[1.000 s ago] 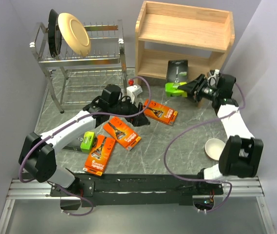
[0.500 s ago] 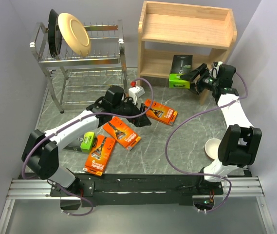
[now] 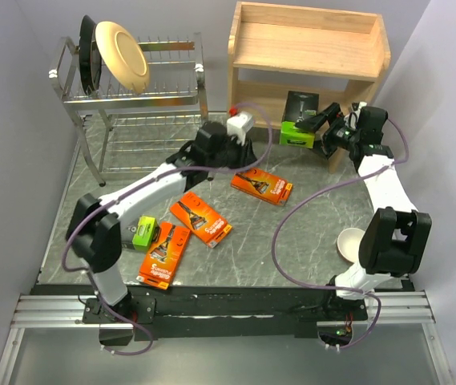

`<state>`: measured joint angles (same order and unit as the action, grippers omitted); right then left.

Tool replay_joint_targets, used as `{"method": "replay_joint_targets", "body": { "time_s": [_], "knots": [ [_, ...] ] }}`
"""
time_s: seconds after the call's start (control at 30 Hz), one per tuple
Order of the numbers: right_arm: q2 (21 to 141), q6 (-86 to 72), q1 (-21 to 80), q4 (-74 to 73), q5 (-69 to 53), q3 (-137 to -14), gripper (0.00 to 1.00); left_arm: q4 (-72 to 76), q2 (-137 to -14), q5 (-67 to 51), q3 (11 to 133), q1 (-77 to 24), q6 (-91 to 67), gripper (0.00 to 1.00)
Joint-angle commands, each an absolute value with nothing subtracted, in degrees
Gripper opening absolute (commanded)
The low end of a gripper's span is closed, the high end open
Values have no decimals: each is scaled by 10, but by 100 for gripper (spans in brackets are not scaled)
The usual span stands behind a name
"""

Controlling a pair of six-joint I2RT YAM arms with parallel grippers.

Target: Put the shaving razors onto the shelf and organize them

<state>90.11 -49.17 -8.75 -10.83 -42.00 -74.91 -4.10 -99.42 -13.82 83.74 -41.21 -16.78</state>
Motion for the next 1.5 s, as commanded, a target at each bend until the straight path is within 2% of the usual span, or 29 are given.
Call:
{"method": "replay_joint_targets", "body": {
  "time_s": [0.0,0.2,0.43,0.53,0.57,0.63,0.67,1.07,1.33,1.47],
  "knots": [
    [846,-483,-122,-95,-353,-759,100,-4,-1058,-2,942,-417,-141,1],
    [833,-489,-132,-76,-370,-736,100,35,-1149,44,1039,-420,-122,1],
    [792,-416,-151,-147,-377,-713,99,63,-1229,53,1121,-425,-120,1],
    [759,-350,-146,-142,-400,-682,70,78,-1244,66,1144,-430,-113,1],
    [747,-311,-142,-135,-402,-672,47,81,-1247,67,1150,-430,-110,1],
    [721,-272,-128,-121,-404,-643,21,91,-1255,67,1162,-430,-108,1],
    [716,-245,-124,-126,-400,-639,0,93,-1258,67,1166,-430,-106,1],
    [763,-329,-85,-75,-367,-623,0,156,-1324,32,1210,-430,-111,1],
    [790,-388,-82,-1,-355,-628,0,208,-1371,60,1243,-432,-107,1],
    [802,-402,-80,28,-349,-623,0,231,-1375,77,1242,-434,-97,9]
  ]
}}
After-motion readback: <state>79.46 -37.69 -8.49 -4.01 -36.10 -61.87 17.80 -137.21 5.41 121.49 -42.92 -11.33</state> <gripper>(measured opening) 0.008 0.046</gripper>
